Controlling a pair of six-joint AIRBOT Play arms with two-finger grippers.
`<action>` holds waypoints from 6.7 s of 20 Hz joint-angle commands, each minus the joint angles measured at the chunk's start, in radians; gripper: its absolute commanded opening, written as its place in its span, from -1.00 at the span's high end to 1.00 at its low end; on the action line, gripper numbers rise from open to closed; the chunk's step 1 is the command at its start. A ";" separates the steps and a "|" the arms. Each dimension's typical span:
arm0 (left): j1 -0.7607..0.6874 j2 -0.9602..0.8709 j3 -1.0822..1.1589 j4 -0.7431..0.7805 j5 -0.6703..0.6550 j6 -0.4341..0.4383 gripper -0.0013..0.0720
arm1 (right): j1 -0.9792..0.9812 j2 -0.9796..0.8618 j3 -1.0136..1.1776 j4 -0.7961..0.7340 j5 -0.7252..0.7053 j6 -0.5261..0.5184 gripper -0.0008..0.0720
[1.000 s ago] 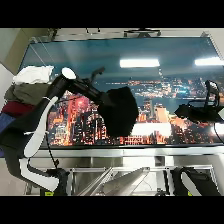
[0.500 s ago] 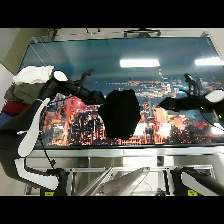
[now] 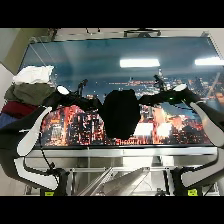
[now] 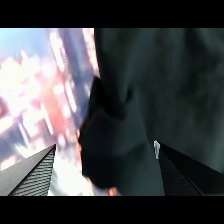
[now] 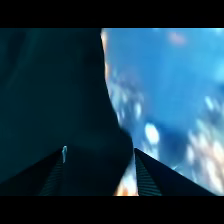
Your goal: Fold the shirts.
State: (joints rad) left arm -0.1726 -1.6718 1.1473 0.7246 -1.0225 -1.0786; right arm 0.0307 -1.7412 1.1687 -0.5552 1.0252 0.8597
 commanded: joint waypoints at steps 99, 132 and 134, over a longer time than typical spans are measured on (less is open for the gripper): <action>0.137 0.819 0.338 -0.222 -0.415 -0.109 0.88 | -0.266 1.120 0.238 -0.043 0.253 0.184 0.92; 0.036 0.048 -0.114 0.121 -0.027 0.004 -0.92 | -0.229 0.378 -0.212 -0.024 0.108 0.003 0.92; 0.018 0.048 -0.099 0.120 -0.025 0.004 -0.72 | -0.229 0.378 -0.212 -0.024 0.108 0.003 0.92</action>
State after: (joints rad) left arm -0.1280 -1.6226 1.0451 0.8211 -1.1244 -1.0782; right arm -0.1974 -1.3628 0.9558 -0.5789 1.1282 0.8623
